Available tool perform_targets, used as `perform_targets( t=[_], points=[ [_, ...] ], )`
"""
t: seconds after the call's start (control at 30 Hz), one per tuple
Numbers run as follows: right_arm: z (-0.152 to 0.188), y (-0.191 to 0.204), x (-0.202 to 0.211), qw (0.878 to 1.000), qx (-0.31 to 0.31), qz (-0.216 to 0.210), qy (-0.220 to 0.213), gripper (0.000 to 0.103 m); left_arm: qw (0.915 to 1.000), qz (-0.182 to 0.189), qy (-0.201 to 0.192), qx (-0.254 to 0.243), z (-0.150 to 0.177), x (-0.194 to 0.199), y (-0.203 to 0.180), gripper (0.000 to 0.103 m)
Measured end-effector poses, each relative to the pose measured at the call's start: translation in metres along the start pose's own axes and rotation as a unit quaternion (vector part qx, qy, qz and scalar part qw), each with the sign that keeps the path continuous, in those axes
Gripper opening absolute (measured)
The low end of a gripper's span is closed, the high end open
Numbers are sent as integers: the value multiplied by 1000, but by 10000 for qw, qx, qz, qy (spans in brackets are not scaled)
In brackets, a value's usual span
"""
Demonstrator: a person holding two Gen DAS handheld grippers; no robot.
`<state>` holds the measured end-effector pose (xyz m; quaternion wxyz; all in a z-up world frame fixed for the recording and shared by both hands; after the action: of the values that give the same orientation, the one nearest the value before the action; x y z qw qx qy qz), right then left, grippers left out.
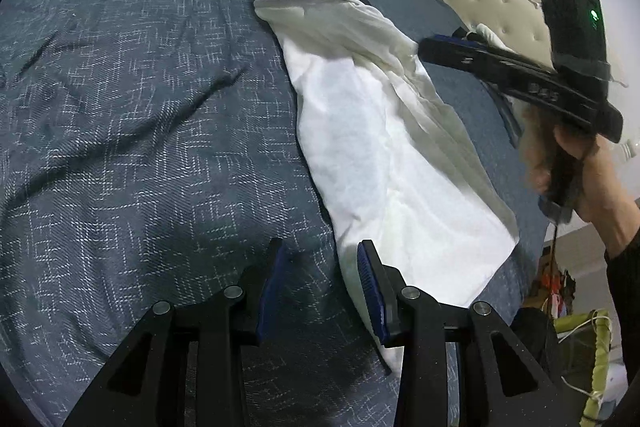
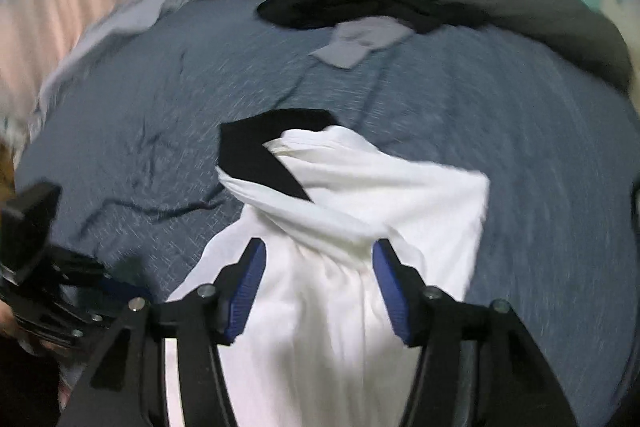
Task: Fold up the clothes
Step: 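Regrasp the polo near the collar with the right gripper and release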
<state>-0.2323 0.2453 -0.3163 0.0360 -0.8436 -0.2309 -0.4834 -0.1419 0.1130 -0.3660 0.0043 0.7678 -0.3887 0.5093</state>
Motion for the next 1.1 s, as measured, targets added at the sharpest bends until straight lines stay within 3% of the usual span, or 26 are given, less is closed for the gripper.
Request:
perform_targets(
  t=[0.13, 0.17, 0.2, 0.3, 0.4, 0.6, 0.7, 0.87, 0.93, 1.0, 1.1],
  points=[
    [-7, 21, -19, 9986, 527, 1, 110, 56, 10000, 35, -18, 8, -1, 0, 1, 40],
    [-8, 26, -24, 9978, 645, -17, 139, 51, 10000, 37, -20, 8, -1, 1, 1, 40],
    [-10, 28, -26, 9976, 683, -29, 137, 34, 10000, 34, -24, 9, -1, 1, 1, 40],
    [-17, 32, -31, 9975, 697, -62, 89, 10, 10000, 58, -12, 8, 0, 0, 2, 40],
    [-34, 17, -28, 9995, 215, -220, -67, 6, 10000, 70, -9, 25, 0, 0, 4, 40],
    [-65, -54, -29, 9908, -1324, -105, -271, 4, 10000, 66, -4, 75, 1, 0, 9, 40],
    [-68, -95, -42, 9747, -2234, 38, -79, 4, 9999, 67, 1, 82, 1, -1, 10, 40],
    [-65, -126, -46, 9525, -3012, -426, -122, 7, 10000, 68, 32, 56, 1, -4, 7, 40],
    [-65, -130, -42, 9517, -3036, -420, -156, 16, 10000, 73, 45, 43, 0, -6, 5, 40],
    [-62, -133, -35, 9521, -3010, -499, -217, 44, 10000, 76, 51, 34, 0, -7, 4, 40],
    [-53, -135, -25, 9543, -2918, -620, -199, 48, 10000, 72, 55, 27, 1, -7, 3, 40]
  ],
)
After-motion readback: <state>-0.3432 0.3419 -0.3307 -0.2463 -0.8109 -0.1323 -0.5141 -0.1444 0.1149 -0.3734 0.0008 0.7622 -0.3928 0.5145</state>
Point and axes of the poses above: each gripper's, at about its wrist camera, not at the fingertips, and x roughly against the way its jaws point, y to its left, z to its underside, the point moved 1 cm from there along -x, roughly the way its jaws point, and after that the axes turned 15 degrees about -x, right-handed, at the moved point
